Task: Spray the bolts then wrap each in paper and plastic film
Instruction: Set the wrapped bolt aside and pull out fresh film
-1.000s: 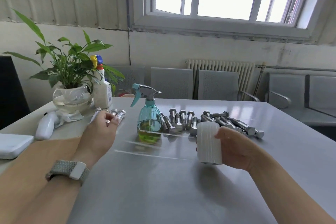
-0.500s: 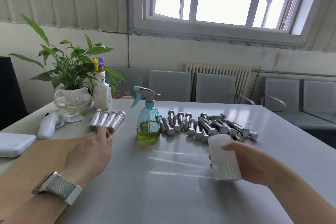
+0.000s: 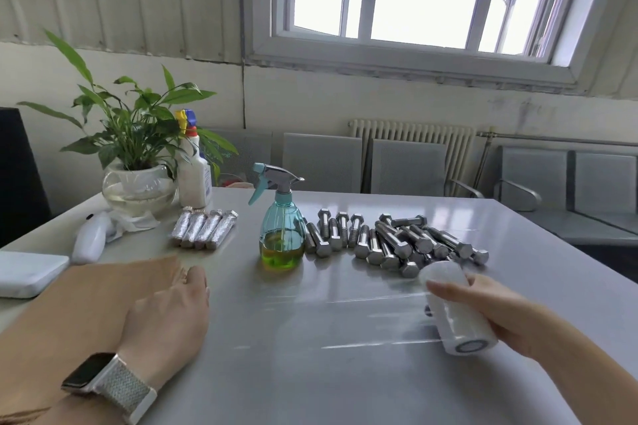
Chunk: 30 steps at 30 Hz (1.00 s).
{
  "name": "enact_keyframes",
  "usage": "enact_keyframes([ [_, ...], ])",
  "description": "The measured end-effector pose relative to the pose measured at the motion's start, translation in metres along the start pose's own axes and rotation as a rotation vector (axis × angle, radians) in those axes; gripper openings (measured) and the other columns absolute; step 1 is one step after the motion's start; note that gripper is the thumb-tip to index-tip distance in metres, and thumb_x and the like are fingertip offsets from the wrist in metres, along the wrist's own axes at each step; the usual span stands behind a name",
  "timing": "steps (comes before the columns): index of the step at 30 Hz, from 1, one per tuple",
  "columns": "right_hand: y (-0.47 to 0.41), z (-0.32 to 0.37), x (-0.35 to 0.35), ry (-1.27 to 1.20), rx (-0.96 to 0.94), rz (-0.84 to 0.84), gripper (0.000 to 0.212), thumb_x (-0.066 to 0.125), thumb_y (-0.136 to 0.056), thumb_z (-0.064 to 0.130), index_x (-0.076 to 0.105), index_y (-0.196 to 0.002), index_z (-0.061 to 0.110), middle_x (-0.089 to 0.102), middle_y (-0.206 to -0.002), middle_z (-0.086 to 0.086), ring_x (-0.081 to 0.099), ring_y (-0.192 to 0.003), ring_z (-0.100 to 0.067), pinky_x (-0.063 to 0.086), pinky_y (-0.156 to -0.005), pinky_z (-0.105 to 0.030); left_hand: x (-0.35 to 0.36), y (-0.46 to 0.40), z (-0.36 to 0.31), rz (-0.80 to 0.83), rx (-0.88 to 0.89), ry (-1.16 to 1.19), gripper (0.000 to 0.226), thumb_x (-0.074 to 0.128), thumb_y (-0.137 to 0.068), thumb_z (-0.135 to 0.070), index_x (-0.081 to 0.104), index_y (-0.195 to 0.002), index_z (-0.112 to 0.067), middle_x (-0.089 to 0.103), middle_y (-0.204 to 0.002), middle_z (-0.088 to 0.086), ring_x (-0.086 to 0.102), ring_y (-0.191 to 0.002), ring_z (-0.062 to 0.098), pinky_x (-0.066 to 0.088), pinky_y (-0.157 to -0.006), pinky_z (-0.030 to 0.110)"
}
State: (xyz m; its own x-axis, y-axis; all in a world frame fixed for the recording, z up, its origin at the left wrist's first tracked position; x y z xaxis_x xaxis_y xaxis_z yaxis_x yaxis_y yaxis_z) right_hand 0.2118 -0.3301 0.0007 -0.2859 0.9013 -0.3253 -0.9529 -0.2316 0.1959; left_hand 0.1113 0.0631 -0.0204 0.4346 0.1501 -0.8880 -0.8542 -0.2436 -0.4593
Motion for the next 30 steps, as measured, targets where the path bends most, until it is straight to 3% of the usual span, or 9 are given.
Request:
enact_keyframes([
  [2,-0.005,-0.003,-0.007,0.069,0.005,-0.108,0.082,0.070,-0.062,0.079,0.059,-0.115,0.016,0.068,-0.115,-0.008,0.065,-0.100,-0.029,0.050,-0.091,-0.041,-0.003,0.001,-0.001,-0.032,-0.007,0.047,0.019,0.039,-0.099,-0.034,0.050,-0.099,-0.018,0.068,-0.090,0.001,0.072,-0.076,0.027,0.046,-0.057,0.034],
  [4,-0.013,-0.007,-0.015,0.074,0.010,-0.203,0.056,0.051,-0.082,0.074,0.053,-0.114,0.028,0.052,-0.124,0.008,0.053,-0.110,-0.019,0.039,-0.096,-0.035,-0.004,0.001,-0.001,-0.039,-0.019,0.043,0.017,0.043,-0.099,-0.032,0.051,-0.097,-0.016,0.065,-0.090,0.004,0.071,-0.073,0.029,0.046,-0.055,0.035],
  [6,-0.022,-0.014,-0.024,0.132,0.046,-0.252,0.045,0.044,-0.094,0.064,0.052,-0.117,0.027,0.051,-0.126,0.006,0.052,-0.115,-0.020,0.036,-0.101,-0.033,-0.006,0.001,-0.003,-0.057,0.009,0.028,0.014,0.061,-0.090,-0.024,0.054,-0.088,-0.012,0.061,-0.080,0.009,0.067,-0.060,0.032,0.044,-0.046,0.035],
  [10,-0.030,-0.018,-0.036,0.463,0.103,-0.258,0.067,0.040,-0.092,0.068,0.047,-0.132,0.015,0.054,-0.131,-0.007,0.052,-0.117,-0.025,0.038,-0.088,-0.032,-0.007,0.002,-0.004,-0.091,0.064,0.007,0.033,0.087,-0.059,-0.005,0.055,-0.068,-0.006,0.052,-0.060,0.016,0.056,-0.039,0.033,0.042,-0.035,0.033],
  [15,-0.038,-0.013,-0.036,0.673,0.107,-0.260,0.074,0.037,-0.093,0.067,0.045,-0.138,0.009,0.050,-0.141,-0.012,0.048,-0.127,-0.027,0.035,-0.089,-0.030,-0.002,0.000,-0.002,-0.026,0.054,0.021,0.025,0.079,-0.072,-0.011,0.055,-0.077,-0.011,0.050,-0.067,0.010,0.059,-0.051,0.034,0.044,-0.046,0.036],
  [19,-0.045,-0.011,-0.036,0.699,0.098,-0.249,0.047,0.032,-0.101,0.056,0.057,-0.111,0.018,0.056,-0.129,-0.013,0.051,-0.112,-0.026,0.033,-0.085,-0.029,0.006,-0.002,0.002,0.031,0.014,0.138,0.007,0.046,-0.095,-0.027,0.045,-0.102,-0.027,0.038,-0.089,-0.004,0.059,-0.086,0.026,0.041,-0.073,0.037],
  [21,-0.046,-0.011,-0.036,0.698,0.086,-0.256,0.035,0.034,-0.101,0.053,0.049,-0.092,0.024,0.056,-0.115,-0.009,0.048,-0.100,-0.023,0.031,-0.080,-0.028,0.007,-0.002,0.001,0.053,0.029,0.169,0.008,0.049,-0.093,-0.024,0.045,-0.098,-0.030,0.037,-0.086,-0.005,0.056,-0.085,0.023,0.040,-0.074,0.035],
  [24,-0.047,-0.012,-0.038,0.718,0.077,-0.260,0.040,0.035,-0.101,0.053,0.044,-0.076,0.024,0.053,-0.099,-0.002,0.049,-0.093,-0.021,0.032,-0.075,-0.029,0.007,-0.004,0.000,0.077,0.036,0.164,0.015,0.050,-0.091,-0.022,0.043,-0.086,-0.033,0.034,-0.081,-0.007,0.044,-0.076,0.016,0.034,-0.071,0.029],
  [30,-0.050,-0.007,-0.037,0.827,0.060,-0.246,0.043,0.036,-0.098,0.060,0.042,-0.071,0.027,0.048,-0.076,0.009,0.050,-0.077,-0.015,0.030,-0.057,-0.023,0.004,-0.003,-0.001,0.066,0.037,0.174,0.013,0.055,-0.089,-0.024,0.050,-0.083,-0.035,0.036,-0.079,-0.008,0.049,-0.080,0.015,0.033,-0.071,0.030],
])
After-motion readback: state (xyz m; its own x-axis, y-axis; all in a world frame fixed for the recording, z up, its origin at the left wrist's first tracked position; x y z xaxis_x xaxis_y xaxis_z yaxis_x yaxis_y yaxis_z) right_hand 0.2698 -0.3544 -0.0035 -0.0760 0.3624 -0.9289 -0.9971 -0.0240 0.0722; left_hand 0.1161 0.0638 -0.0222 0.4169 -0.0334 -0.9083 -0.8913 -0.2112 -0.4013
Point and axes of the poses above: each hand's wrist, its own y-axis away from the middle knuckle, its own x-axis out of the palm, z = x × y, the point moved 5 cm from there along -y, towards the middle knuckle
